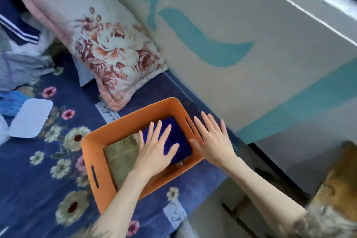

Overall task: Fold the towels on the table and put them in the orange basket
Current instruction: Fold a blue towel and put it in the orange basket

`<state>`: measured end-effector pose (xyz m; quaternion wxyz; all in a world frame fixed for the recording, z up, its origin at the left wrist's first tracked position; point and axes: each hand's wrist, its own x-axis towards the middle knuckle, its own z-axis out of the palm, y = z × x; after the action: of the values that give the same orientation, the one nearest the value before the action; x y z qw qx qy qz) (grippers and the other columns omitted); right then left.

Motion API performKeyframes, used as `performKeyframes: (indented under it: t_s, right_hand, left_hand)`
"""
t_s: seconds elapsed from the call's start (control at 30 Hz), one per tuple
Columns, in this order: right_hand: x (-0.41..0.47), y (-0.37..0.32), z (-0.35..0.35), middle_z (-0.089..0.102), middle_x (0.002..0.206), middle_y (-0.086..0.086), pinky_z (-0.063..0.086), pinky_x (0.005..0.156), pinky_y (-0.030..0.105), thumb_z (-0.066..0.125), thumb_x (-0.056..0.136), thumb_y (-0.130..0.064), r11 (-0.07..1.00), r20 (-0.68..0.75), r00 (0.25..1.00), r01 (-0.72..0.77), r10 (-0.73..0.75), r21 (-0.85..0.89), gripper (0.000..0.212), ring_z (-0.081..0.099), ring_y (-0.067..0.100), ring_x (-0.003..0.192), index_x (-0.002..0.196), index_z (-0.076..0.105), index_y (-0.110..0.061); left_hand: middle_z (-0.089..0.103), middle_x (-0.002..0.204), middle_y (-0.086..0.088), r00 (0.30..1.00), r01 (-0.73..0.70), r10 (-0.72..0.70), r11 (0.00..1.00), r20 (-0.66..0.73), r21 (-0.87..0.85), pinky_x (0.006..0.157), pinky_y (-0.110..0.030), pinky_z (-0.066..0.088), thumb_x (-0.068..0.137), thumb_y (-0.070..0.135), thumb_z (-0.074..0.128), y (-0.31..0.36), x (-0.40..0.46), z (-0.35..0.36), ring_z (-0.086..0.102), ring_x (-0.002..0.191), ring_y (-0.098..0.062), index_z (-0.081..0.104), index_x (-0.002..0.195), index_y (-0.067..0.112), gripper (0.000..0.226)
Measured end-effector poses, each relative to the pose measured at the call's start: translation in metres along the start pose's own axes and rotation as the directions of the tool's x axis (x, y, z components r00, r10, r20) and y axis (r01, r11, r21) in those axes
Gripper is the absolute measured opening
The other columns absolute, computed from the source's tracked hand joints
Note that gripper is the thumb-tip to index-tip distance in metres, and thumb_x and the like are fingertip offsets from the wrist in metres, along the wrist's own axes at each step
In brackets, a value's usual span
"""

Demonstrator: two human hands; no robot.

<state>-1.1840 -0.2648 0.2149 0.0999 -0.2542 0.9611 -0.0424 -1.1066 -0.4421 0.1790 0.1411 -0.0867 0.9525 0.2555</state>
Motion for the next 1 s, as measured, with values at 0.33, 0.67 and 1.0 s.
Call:
performKeyframes:
  t_s: [0.33, 0.67, 1.0]
  right_hand:
    - [-0.171, 0.041, -0.062, -0.003, 0.159, 0.001, 0.0, 0.113, 0.055, 0.032, 0.091, -0.061, 0.802, -0.135, 0.795, -0.597, 0.592, -0.001, 0.072, -0.004, 0.022, 0.146, 0.15, 0.002, -0.031]
    - [-0.374, 0.016, -0.082, -0.005, 0.159, 0.002, -0.001, 0.113, 0.056, 0.029, 0.09, -0.064, 0.42, -0.204, 0.394, -0.902, 0.896, 0.104, 0.074, -0.005, 0.023, 0.146, 0.149, -0.002, -0.032]
    - [-0.587, -0.078, -0.078, -0.009, 0.158, 0.002, -0.005, 0.115, 0.055, 0.032, 0.09, -0.063, -0.007, -0.219, -0.057, -0.975, 0.974, 0.221, 0.076, -0.008, 0.023, 0.146, 0.149, -0.003, -0.031]
  left_hand:
    - [-0.001, 0.159, -0.001, 0.763, -0.638, 0.641, 0.731, 0.077, 0.242, 0.113, -0.052, -0.008, 0.076, 0.07, 0.002, 0.131, -0.02, -0.03, -0.012, 0.145, -0.021, 0.008, 0.15, 0.03, 0.084]
    - [-0.003, 0.159, 0.001, 0.322, -0.939, 0.914, 0.276, 0.246, 0.204, 0.114, -0.052, -0.011, 0.077, 0.073, 0.004, 0.258, -0.122, 0.002, -0.016, 0.144, -0.019, 0.007, 0.149, 0.035, 0.081]
    - [-0.009, 0.158, -0.001, -0.121, -0.985, 0.938, -0.154, 0.324, 0.079, 0.112, -0.053, -0.016, 0.075, 0.077, -0.007, 0.333, -0.309, 0.045, -0.022, 0.141, -0.022, 0.001, 0.149, 0.035, 0.086]
